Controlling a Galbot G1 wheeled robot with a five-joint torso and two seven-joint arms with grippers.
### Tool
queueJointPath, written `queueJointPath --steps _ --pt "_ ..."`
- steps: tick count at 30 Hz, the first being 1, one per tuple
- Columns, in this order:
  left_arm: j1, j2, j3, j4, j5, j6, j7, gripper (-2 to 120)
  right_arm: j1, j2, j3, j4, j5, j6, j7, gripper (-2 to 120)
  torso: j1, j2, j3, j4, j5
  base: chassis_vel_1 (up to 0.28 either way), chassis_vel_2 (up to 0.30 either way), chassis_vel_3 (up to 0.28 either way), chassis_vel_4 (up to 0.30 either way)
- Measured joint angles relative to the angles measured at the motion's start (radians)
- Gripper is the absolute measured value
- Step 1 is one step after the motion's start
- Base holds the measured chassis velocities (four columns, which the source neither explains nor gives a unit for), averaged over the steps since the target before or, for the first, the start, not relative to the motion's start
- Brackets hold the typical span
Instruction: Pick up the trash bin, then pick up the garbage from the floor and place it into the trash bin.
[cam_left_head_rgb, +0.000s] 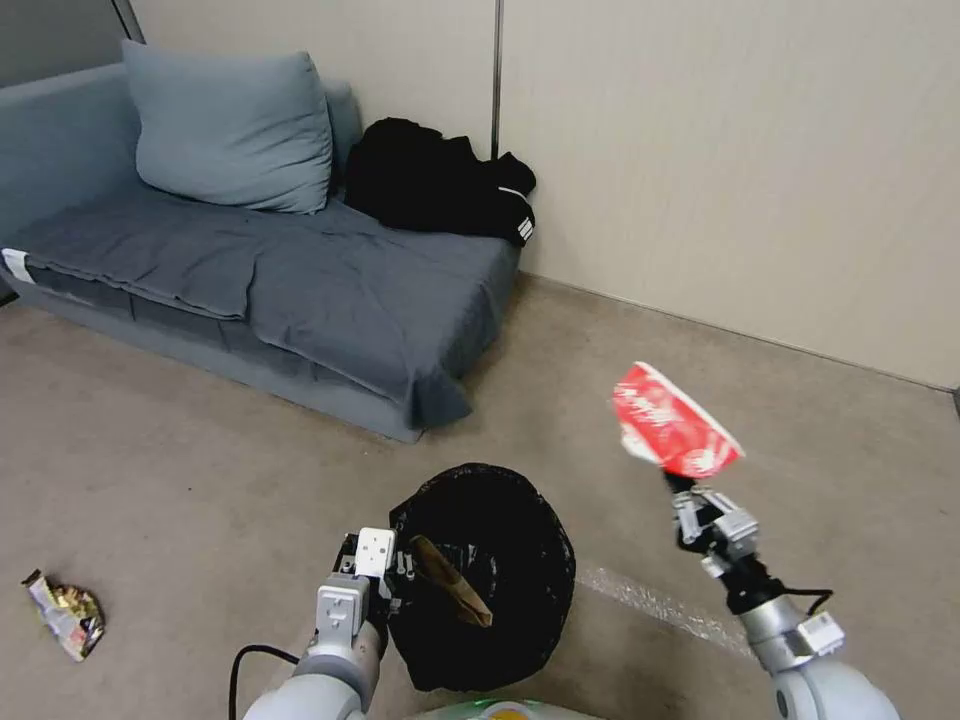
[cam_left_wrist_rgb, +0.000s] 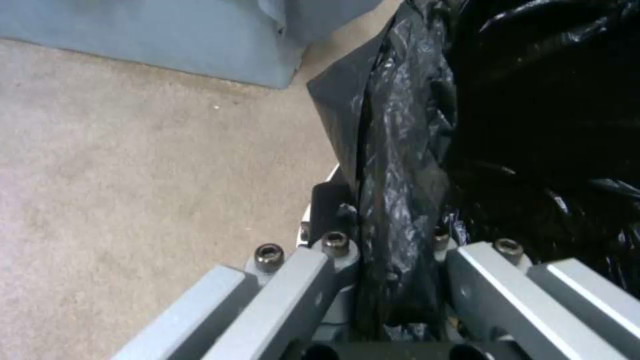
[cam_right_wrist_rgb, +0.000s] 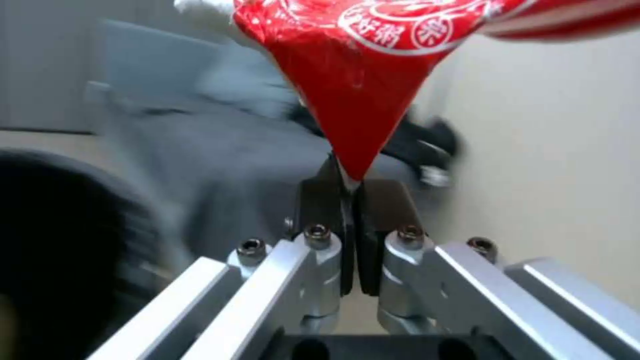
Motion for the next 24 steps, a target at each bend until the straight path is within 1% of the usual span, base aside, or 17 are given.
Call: queueJointPath --steps 1,2,5,7,9,15,24 --pt "-0.001 -0.001 0.002 0.002 0.0 0.0 0.0 1 -0.007 -0.01 -0.02 0.012 0.002 -0.002 -0.026 0 0.0 0.0 0.0 0.0001 0.0001 0.0 0.0 0.0 0.0" --pt "-0.001 -0.001 0.002 0.002 0.0 0.0 0.0 1 -0.007 -0.01 -0.02 0.012 0.002 -0.002 -0.026 0 0.0 0.0 0.0 0.0001 0.0001 0.0 0.0 0.0 0.0" --pt "-0.005 -0.003 0.011 0.007 0.001 0.0 0.0 1 -0.011 -0.036 -0.079 0.019 -0.003 -0.005 -0.117 0 0.0 0.0 0.0 0.0001 0.0004 0.0 0.0 0.0 0.0" --pt "-0.006 -0.003 0.012 0.008 0.001 0.0 0.0 1 -0.011 -0.041 -0.092 0.017 -0.01 -0.006 -0.134 0 0.0 0.0 0.0 0.0001 0.0002 0.0 0.0 0.0 0.0" --pt "-0.009 -0.003 0.013 0.009 0.001 0.0 -0.001 1 -0.011 -0.05 -0.13 0.008 -0.032 -0.012 -0.159 0 0.0 0.0 0.0 0.0001 0.0004 0.0 0.0 0.0 0.0" --pt "-0.016 0.0 0.009 0.01 -0.003 0.002 -0.001 1 -0.011 -0.058 -0.184 -0.028 -0.086 -0.015 -0.173 0 0.0 0.0 0.0 0.0001 0.0003 0.0 0.0 0.0 0.0" --pt "-0.028 0.003 0.009 0.01 -0.009 0.004 -0.001 1 -0.017 -0.053 -0.205 -0.08 -0.119 -0.008 -0.173 0 0.0 0.0 0.0 0.0001 0.0003 0.0 0.0 0.0 0.0"
